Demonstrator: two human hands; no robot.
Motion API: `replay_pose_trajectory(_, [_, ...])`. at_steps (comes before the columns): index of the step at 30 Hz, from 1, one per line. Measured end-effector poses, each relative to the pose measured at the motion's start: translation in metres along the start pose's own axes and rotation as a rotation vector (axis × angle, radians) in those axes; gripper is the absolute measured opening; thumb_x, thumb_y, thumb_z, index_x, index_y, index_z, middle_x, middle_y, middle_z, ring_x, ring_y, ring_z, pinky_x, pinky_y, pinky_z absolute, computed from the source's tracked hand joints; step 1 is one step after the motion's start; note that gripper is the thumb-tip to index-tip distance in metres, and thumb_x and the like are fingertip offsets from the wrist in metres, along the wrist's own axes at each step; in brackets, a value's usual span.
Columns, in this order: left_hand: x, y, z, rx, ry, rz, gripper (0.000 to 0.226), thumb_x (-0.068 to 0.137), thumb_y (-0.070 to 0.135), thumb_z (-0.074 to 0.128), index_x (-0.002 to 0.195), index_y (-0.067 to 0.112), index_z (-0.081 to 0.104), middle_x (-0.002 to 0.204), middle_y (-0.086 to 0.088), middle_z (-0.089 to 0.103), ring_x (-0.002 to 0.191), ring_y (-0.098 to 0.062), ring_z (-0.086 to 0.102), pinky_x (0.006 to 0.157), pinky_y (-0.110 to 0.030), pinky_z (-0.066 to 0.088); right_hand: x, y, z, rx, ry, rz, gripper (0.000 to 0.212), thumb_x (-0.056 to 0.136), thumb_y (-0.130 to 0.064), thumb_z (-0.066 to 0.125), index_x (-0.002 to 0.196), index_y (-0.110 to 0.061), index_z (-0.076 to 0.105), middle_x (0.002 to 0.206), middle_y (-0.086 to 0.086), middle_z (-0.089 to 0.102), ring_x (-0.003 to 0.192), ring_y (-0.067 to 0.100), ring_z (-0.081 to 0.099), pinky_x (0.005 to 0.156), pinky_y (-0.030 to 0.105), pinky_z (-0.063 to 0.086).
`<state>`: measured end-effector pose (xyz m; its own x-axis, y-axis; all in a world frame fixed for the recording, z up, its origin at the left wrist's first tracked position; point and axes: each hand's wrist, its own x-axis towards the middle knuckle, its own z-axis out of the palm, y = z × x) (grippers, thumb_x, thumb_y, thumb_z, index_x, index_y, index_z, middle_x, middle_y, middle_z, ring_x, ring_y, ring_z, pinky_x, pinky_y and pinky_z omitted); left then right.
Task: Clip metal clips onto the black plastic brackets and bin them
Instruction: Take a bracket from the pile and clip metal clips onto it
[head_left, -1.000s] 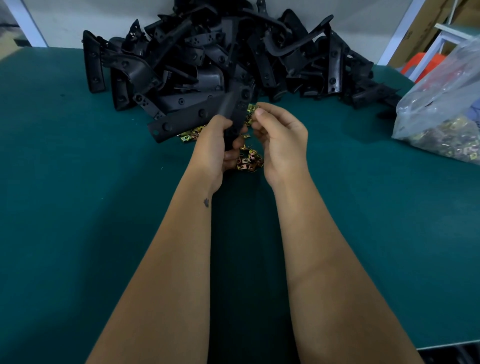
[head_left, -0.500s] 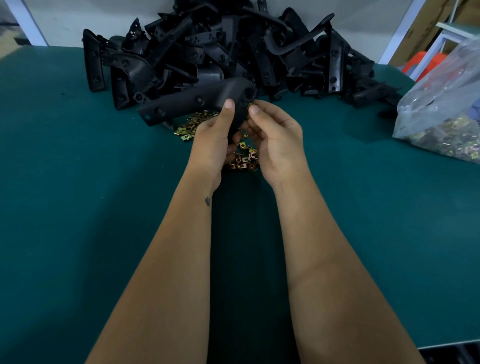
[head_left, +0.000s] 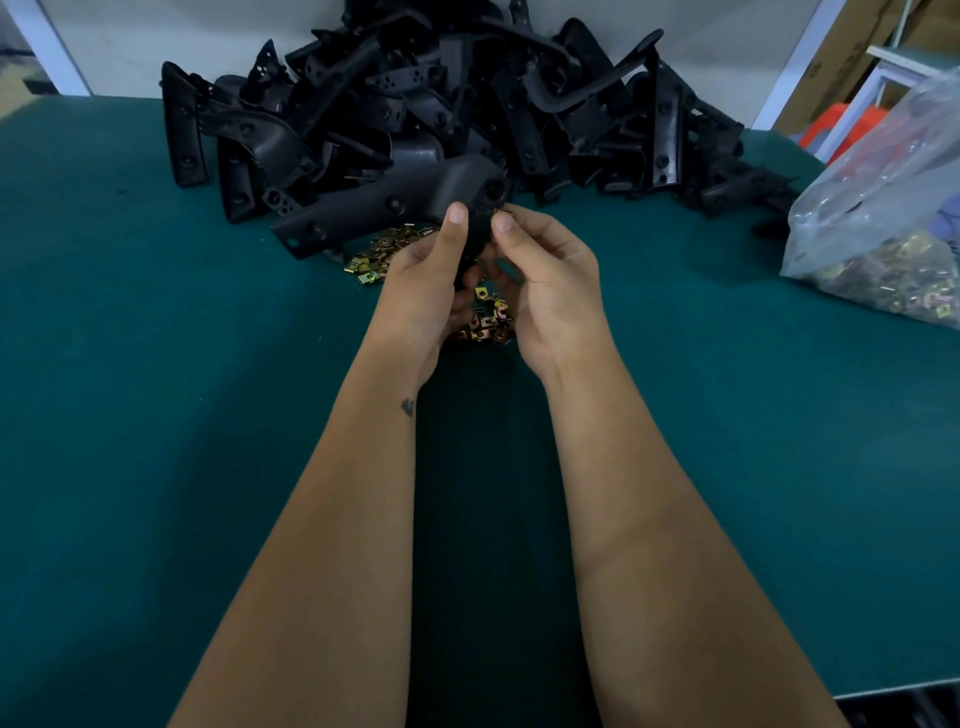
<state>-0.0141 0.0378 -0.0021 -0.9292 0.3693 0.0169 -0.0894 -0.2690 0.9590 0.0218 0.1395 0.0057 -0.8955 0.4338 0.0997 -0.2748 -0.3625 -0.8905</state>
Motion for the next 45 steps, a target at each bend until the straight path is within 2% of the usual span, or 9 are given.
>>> replay_pose_trajectory(3, [0.0,0.002,-0.001,-0.011,-0.015,-0.027,0.044,0.101,0.049,0.047,0.074,0.02,0.067,0.057,0.006,0.047,0.048,-0.007,0.032,0.045,-0.019,0.03,0.0,-0.002,-0.002,-0.019,-0.019,-0.004,0.008,0.09,0.0,0.065,0.087,-0.007,0.067,0.067,0.001,0.063,0.059,0.011,0.06,0.066,0.03,0.052])
replay_pose_trajectory(9, [-0.003,0.004,-0.001,-0.014,-0.054,-0.048,0.044,0.103,0.047,0.044,0.077,0.016,0.061,0.059,0.004,0.045,0.05,-0.008,0.031,0.049,-0.02,0.03,0.0,-0.003,-0.003,-0.033,-0.033,-0.003,0.007,0.09,0.002,0.064,0.087,-0.004,0.065,0.071,0.007,0.06,0.07,0.018,0.057,0.078,0.038,0.048])
replay_pose_trajectory(16, [-0.003,0.004,-0.003,0.018,-0.06,-0.049,0.046,0.103,0.048,0.043,0.075,0.015,0.06,0.059,0.004,0.044,0.051,-0.008,0.032,0.049,-0.02,0.031,-0.001,-0.005,-0.007,-0.024,-0.119,0.025,0.013,0.092,0.001,0.061,0.081,-0.007,0.064,0.065,0.004,0.06,0.06,0.013,0.059,0.065,0.028,0.052])
replay_pose_trajectory(26, [0.001,0.003,-0.022,0.241,-0.099,-0.015,0.046,0.09,0.061,0.051,0.071,0.023,0.067,0.059,0.008,0.047,0.047,-0.006,0.035,0.045,-0.016,0.034,0.002,-0.004,-0.016,-0.168,-0.212,0.006,0.022,0.091,0.005,0.059,0.074,-0.009,0.058,0.07,0.006,0.063,0.075,0.023,0.057,0.082,0.034,0.047])
replay_pose_trajectory(29, [0.0,0.004,-0.026,0.234,-0.119,-0.022,0.044,0.094,0.057,0.051,0.074,0.021,0.067,0.06,0.007,0.046,0.048,-0.006,0.034,0.045,-0.017,0.033,0.001,-0.004,-0.015,-0.229,-0.229,0.001,0.024,0.091,0.005,0.059,0.074,-0.01,0.055,0.067,0.002,0.062,0.074,0.022,0.056,0.076,0.03,0.046])
replay_pose_trajectory(33, [-0.003,0.008,-0.018,0.167,-0.135,-0.003,0.047,0.098,0.054,0.049,0.066,0.027,0.069,0.062,0.004,0.044,0.051,-0.009,0.029,0.047,-0.018,0.03,0.0,-0.002,-0.009,-0.039,-0.22,0.021,0.022,0.093,0.003,0.056,0.074,-0.01,0.055,0.076,0.008,0.057,0.07,0.018,0.055,0.076,0.033,0.047])
replay_pose_trajectory(36, [-0.005,0.009,-0.013,0.109,-0.144,-0.016,0.049,0.1,0.052,0.045,0.067,0.026,0.068,0.062,0.004,0.044,0.052,-0.008,0.031,0.048,-0.018,0.032,0.001,0.001,-0.005,0.005,-0.223,0.026,0.024,0.095,-0.001,0.055,0.074,-0.012,0.054,0.071,0.005,0.052,0.068,0.017,0.049,0.075,0.036,0.043])
replay_pose_trajectory(40, [-0.007,0.008,-0.008,0.094,-0.171,-0.038,0.047,0.102,0.05,0.042,0.074,0.019,0.063,0.062,0.004,0.044,0.052,-0.009,0.03,0.052,-0.021,0.03,0.001,-0.001,-0.007,-0.001,-0.239,0.035,0.031,0.095,-0.002,0.055,0.068,-0.016,0.052,0.063,0.0,0.052,0.057,0.012,0.052,0.06,0.029,0.047])
replay_pose_trajectory(45, [-0.005,0.006,-0.008,0.115,-0.195,-0.043,0.047,0.103,0.048,0.041,0.075,0.017,0.062,0.061,0.003,0.042,0.053,-0.01,0.027,0.051,-0.022,0.026,0.001,-0.005,-0.01,-0.067,-0.232,0.005,0.024,0.093,0.0,0.057,0.072,-0.011,0.053,0.067,0.006,0.053,0.052,0.01,0.054,0.057,0.027,0.048])
